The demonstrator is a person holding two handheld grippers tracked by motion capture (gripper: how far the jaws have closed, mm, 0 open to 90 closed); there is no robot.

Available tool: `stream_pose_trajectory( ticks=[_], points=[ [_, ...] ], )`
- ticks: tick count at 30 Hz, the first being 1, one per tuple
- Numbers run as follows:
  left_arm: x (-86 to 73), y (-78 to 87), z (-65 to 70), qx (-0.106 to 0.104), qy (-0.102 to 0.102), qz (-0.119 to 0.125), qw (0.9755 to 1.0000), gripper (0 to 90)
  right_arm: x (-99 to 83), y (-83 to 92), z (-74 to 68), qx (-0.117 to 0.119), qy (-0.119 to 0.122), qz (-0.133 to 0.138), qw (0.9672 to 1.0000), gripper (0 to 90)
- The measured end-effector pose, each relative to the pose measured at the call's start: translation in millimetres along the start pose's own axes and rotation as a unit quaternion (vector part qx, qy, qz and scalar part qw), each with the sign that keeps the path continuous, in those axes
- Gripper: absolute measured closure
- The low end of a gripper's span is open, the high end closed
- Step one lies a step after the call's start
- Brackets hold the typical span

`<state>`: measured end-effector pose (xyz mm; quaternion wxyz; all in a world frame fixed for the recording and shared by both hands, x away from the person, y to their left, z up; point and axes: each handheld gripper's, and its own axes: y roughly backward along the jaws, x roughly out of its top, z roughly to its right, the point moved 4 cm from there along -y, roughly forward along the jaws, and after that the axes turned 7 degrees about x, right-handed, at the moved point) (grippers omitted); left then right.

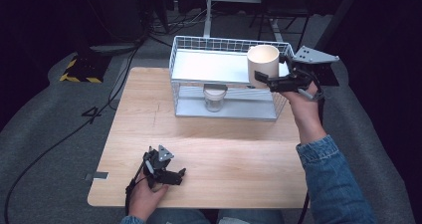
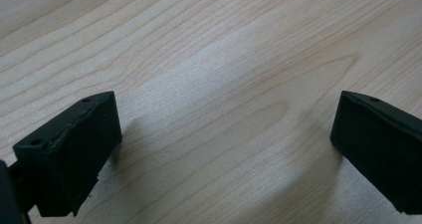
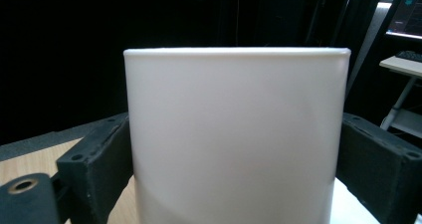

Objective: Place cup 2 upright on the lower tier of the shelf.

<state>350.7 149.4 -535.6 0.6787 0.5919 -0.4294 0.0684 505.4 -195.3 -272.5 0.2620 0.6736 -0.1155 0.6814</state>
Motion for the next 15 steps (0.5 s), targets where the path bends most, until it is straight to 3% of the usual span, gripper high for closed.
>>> stream_pose_trajectory(
  ticks=[6, 15],
  points=[
    [0.0, 0.0, 0.0, 0.000, 0.000, 0.000, 1.0000, 0.1, 2.4, -20.3, 8.8, -0.006, 0.008, -0.006, 0.9999, 8.8],
    [0.0, 0.0, 0.0, 0.000, 0.000, 0.000, 1.0000, 0.1, -2.7, -43.4, 27.0, -0.020, -0.002, 0.003, 0.9998, 8.8]
  ],
)
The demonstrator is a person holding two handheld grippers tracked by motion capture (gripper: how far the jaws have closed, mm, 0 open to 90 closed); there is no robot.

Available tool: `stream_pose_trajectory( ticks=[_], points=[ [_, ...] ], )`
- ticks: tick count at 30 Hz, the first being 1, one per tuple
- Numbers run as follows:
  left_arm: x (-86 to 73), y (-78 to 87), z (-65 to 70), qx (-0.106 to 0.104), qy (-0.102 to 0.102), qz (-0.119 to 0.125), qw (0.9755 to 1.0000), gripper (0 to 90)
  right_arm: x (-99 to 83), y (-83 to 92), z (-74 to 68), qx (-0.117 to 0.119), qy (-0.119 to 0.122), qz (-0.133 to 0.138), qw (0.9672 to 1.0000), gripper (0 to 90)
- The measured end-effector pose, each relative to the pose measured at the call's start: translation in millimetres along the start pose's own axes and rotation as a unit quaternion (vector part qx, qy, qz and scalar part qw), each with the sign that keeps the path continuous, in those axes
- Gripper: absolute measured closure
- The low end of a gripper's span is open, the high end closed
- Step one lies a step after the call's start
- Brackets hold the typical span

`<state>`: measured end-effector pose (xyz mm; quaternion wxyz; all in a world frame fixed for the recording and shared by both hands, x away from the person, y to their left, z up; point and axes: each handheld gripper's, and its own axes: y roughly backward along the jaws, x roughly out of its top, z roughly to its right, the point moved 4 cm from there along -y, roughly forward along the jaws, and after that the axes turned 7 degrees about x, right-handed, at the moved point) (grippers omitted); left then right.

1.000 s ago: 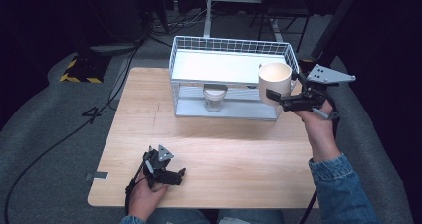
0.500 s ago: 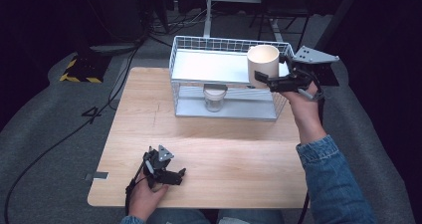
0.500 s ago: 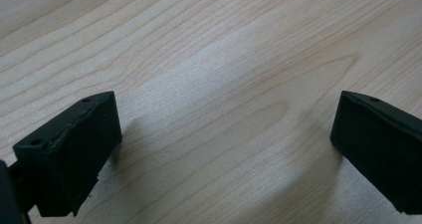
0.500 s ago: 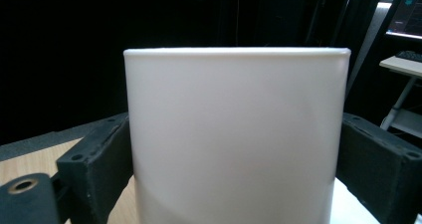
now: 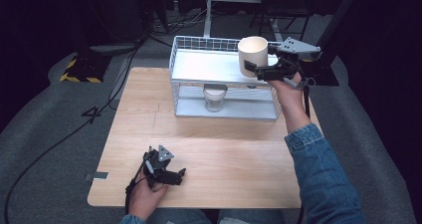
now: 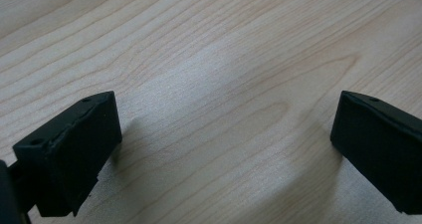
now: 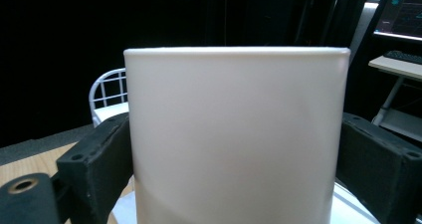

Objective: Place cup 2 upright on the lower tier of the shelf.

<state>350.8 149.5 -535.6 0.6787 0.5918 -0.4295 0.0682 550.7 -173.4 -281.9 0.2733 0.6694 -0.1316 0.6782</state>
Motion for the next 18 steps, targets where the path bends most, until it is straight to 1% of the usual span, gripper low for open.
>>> stream_pose_trajectory(
  ticks=[9, 16, 18],
  points=[
    [0.0, 0.0, 0.0, 0.000, 0.000, 0.000, 1.0000, 0.1, -8.1, -20.8, 11.8, -0.009, -0.011, -0.003, 0.9999, 8.8],
    [0.0, 0.0, 0.0, 0.000, 0.000, 0.000, 1.0000, 0.1, -13.1, -30.1, 14.9, -0.011, -0.011, -0.010, 0.9998, 8.8],
    [0.0, 0.0, 0.0, 0.000, 0.000, 0.000, 1.0000, 0.1, -15.5, -33.5, 16.6, -0.012, -0.014, -0.013, 0.9997, 8.8]
  ],
)
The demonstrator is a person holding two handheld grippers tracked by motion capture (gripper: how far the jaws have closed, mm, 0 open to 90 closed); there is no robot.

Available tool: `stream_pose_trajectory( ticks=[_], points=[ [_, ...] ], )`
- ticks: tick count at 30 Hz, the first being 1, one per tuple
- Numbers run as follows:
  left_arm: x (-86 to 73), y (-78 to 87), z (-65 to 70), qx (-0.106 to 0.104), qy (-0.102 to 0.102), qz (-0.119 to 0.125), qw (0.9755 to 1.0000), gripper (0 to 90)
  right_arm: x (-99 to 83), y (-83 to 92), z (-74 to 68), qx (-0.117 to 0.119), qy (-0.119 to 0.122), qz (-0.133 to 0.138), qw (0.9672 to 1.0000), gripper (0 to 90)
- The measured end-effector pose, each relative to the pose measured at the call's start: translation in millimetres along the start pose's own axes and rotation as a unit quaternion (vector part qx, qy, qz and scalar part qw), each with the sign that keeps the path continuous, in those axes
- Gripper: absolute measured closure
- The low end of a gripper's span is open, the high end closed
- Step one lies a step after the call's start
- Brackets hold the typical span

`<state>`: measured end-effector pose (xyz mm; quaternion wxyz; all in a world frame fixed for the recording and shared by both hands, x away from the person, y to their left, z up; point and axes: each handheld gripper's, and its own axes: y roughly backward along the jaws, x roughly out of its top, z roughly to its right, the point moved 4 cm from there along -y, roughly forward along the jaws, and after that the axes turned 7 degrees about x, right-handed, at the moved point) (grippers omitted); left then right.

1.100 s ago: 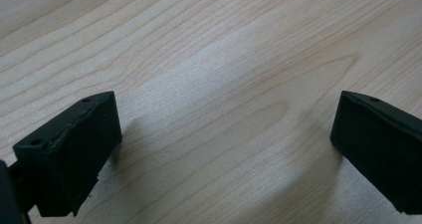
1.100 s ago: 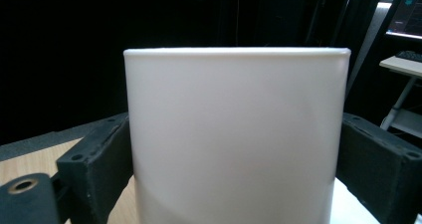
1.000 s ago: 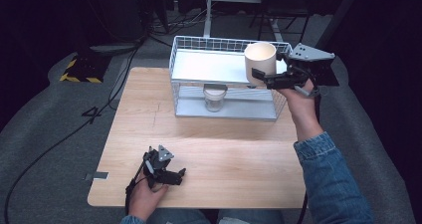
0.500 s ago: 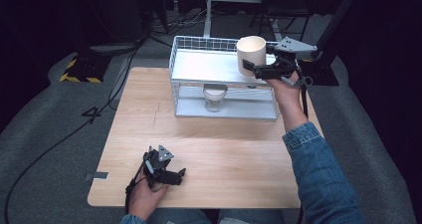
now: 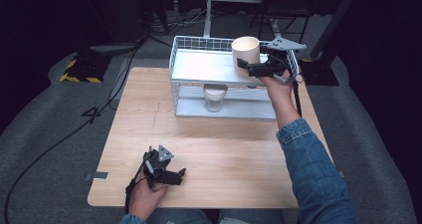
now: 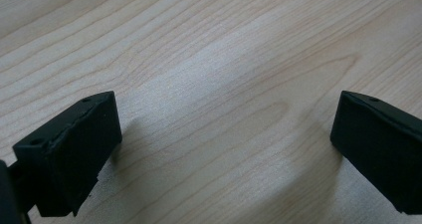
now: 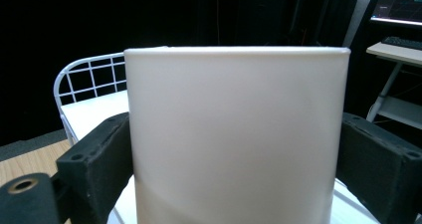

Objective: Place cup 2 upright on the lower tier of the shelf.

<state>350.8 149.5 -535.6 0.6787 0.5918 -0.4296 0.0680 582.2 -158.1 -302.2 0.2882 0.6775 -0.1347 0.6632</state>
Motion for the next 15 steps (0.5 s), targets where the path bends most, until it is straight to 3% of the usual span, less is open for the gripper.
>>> stream_pose_trajectory(
  ticks=[15],
  points=[
    [0.0, 0.0, 0.0, 0.000, 0.000, 0.000, 1.0000, 0.1, -6.8, -6.0, 1.9, -0.003, -0.004, -0.016, 0.9999, 9.3]
  ],
)
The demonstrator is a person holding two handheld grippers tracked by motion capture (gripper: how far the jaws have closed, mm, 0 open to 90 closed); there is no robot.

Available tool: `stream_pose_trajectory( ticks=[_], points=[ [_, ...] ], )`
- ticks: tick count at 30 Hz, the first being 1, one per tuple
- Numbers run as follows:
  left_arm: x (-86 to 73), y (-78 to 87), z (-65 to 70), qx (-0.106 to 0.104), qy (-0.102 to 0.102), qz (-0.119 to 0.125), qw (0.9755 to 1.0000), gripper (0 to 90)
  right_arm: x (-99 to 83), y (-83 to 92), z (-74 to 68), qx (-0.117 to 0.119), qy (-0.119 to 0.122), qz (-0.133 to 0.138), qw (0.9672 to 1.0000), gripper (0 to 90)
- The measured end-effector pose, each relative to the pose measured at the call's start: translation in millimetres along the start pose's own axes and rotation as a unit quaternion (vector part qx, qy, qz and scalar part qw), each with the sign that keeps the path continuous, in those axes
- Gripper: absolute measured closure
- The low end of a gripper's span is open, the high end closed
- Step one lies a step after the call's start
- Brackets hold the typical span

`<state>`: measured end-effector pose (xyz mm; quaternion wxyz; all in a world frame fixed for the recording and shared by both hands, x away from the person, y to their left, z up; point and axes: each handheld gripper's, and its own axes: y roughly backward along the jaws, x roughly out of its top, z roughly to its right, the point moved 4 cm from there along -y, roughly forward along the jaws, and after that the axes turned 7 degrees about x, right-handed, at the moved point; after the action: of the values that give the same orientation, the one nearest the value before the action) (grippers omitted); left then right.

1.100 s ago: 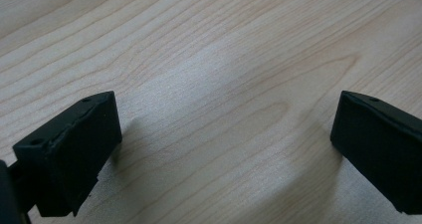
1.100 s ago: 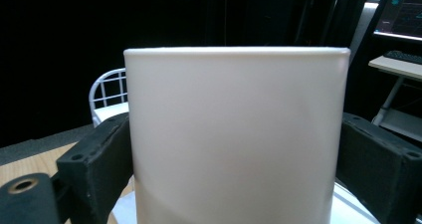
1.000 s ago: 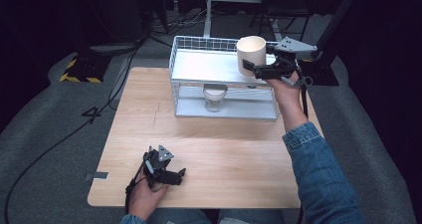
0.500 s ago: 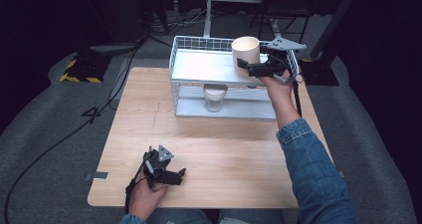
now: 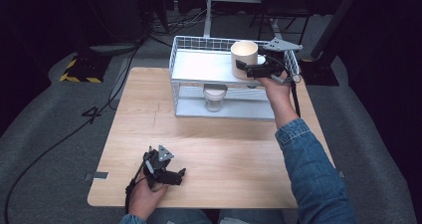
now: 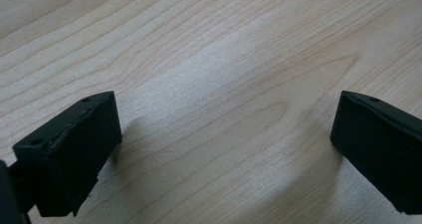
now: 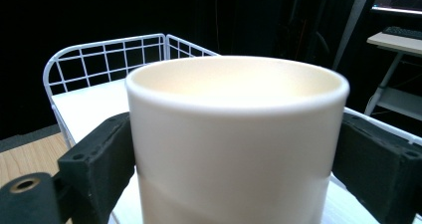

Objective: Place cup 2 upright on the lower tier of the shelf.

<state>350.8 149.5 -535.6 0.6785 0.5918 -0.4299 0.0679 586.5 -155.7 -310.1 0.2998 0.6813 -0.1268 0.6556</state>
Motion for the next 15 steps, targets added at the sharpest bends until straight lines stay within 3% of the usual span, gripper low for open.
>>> stream_pose_trajectory(
  ticks=[15],
  points=[
    [0.0, 0.0, 0.1, 0.000, 0.000, 0.000, 1.0000, 0.1, -4.4, 4.7, 7.7, 0.009, -0.030, -0.005, 0.9995, 9.5]
  ],
)
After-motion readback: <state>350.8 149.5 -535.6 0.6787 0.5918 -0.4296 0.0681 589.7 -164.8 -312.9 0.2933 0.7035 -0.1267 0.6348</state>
